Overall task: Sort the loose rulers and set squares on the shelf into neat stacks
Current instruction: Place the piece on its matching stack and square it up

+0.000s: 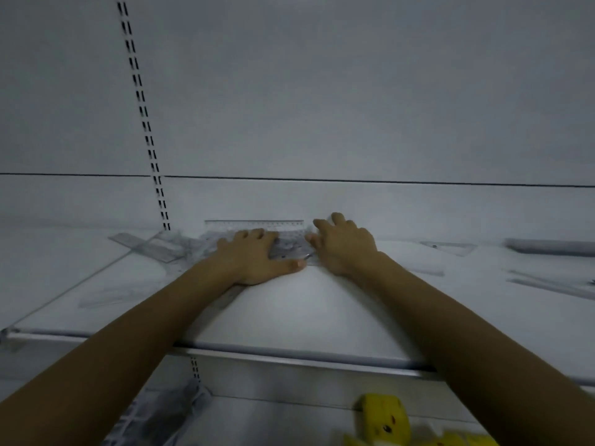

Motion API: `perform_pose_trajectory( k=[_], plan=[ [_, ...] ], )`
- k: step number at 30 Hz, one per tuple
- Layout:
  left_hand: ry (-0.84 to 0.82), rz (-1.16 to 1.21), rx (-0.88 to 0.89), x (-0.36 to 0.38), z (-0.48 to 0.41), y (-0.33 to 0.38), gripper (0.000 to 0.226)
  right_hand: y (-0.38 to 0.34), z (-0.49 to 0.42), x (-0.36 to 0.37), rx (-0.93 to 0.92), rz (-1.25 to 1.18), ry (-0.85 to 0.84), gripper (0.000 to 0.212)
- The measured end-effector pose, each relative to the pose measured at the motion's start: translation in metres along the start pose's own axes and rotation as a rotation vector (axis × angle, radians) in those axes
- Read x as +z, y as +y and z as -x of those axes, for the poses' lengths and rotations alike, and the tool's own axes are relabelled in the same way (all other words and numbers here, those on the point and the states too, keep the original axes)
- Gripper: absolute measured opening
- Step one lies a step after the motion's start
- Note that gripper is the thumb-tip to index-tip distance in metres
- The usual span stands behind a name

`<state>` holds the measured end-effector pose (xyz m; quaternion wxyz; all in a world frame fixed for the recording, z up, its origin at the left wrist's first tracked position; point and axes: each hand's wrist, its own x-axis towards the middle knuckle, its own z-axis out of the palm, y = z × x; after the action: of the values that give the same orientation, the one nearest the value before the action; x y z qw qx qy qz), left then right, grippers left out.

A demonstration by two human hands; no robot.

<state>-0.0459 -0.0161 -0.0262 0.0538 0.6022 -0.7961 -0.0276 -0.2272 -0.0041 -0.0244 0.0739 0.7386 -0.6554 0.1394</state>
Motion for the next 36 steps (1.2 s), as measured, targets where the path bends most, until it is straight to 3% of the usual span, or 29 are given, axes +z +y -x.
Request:
perform_pose_trajectory(
  k=[4,11,15,21,26,29,36],
  plan=[
    [0.109,0.054,0.149,0.003,-0.008,-0.006,0.094,0.003,-0.003,0.015,0.021,-0.087,-0.051,0.047],
    [0.231,0.18,0.426,0.0,-0.014,-0.007,0.034,0.004,-0.003,0.014,-0.019,-0.115,0.103,0.039],
    [0.342,0.297,0.551,-0.002,-0.011,-0.008,0.039,0.005,-0.001,0.013,-0.013,-0.185,0.116,0.039],
    [0.549,0.441,0.543,-0.006,-0.008,-0.005,0.031,0.003,0.002,0.013,-0.021,-0.115,0.218,0.033],
    [0.671,0.605,0.584,-0.014,-0.001,-0.005,0.037,-0.013,0.008,0.007,-0.121,-0.229,0.371,0.067],
    [0.652,0.539,0.657,-0.01,0.0,-0.004,0.04,-0.016,0.009,0.005,-0.167,-0.279,0.431,0.078],
    [0.566,0.685,0.663,-0.007,0.001,-0.001,0.052,-0.007,0.004,0.01,-0.253,-0.162,0.448,0.029]
  ],
)
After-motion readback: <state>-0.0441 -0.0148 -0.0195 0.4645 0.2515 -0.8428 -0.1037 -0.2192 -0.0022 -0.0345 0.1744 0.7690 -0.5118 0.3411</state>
